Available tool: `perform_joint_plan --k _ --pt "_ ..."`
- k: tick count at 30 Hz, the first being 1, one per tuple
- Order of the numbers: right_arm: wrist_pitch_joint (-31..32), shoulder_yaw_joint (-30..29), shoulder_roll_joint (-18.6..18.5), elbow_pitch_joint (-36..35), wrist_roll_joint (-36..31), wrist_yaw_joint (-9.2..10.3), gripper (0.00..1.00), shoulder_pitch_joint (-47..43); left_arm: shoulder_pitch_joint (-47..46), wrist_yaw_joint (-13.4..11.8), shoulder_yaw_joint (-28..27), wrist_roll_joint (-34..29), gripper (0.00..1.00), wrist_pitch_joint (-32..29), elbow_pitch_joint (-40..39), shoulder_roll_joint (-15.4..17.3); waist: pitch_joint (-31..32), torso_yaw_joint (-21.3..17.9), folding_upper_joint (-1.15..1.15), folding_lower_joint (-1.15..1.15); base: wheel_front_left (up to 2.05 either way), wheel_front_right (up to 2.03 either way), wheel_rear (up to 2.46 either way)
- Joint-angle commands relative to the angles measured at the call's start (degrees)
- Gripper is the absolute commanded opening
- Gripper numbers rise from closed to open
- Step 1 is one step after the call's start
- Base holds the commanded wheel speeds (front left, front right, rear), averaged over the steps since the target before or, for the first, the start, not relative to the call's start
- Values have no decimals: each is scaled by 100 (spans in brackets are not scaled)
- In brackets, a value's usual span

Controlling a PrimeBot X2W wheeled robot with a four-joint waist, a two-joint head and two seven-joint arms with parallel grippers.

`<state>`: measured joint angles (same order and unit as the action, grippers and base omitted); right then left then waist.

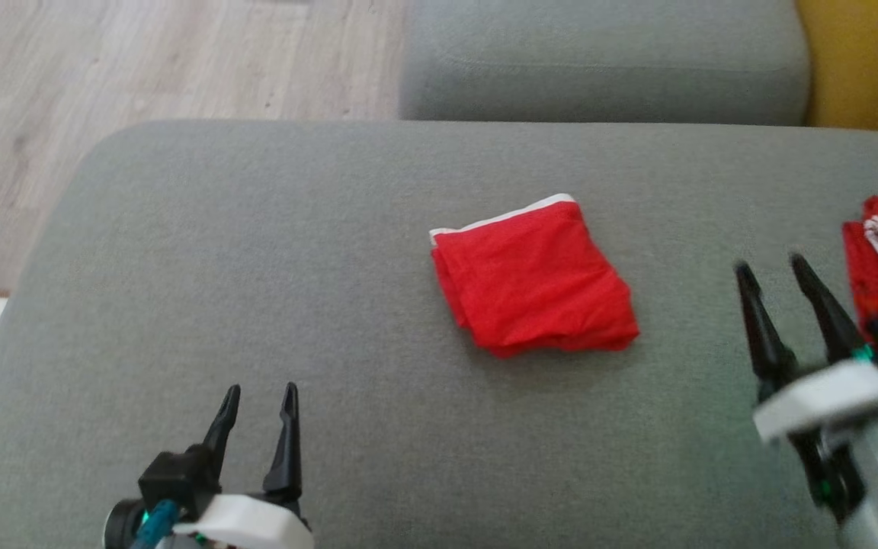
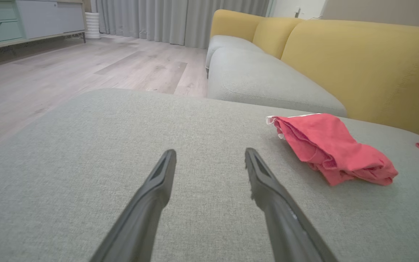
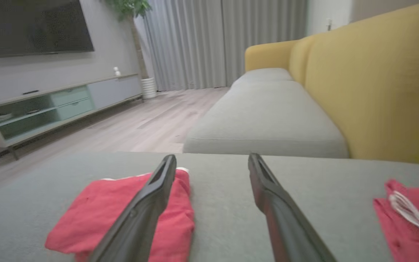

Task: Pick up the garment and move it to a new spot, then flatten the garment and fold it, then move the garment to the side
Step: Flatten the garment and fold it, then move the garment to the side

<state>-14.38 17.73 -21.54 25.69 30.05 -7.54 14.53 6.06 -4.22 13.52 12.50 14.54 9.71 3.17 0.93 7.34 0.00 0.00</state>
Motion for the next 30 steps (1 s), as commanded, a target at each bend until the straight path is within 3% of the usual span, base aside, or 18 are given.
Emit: perform_joint_plan --k 1,6,12,19,30 --pt "-61 -109 46 -266 -152 5 100 -159 -128 30 -259 -57 100 46 -147 6 68 -82 0 0 0 0 0" --pt "-61 -1141 489 -767 -914 5 100 -1183 49 187 -484 -138 100 46 -133 6 154 -207 0 0 0 0 0" --pt "-62 -1673 862 -1007 -1438 5 100 -1880 225 354 -665 -216 100 46 -96 -1 240 -271 0 0 0 0 0" --pt "-62 -1714 1032 -1056 -1625 5 100 -2062 258 462 -749 -240 100 46 -36 -16 261 -300 0 0 0 0 0" --pt "-62 -1542 962 -971 -1609 5 100 -1850 246 470 -742 -226 100 46 -22 -27 249 -150 0 0 0 0 0"
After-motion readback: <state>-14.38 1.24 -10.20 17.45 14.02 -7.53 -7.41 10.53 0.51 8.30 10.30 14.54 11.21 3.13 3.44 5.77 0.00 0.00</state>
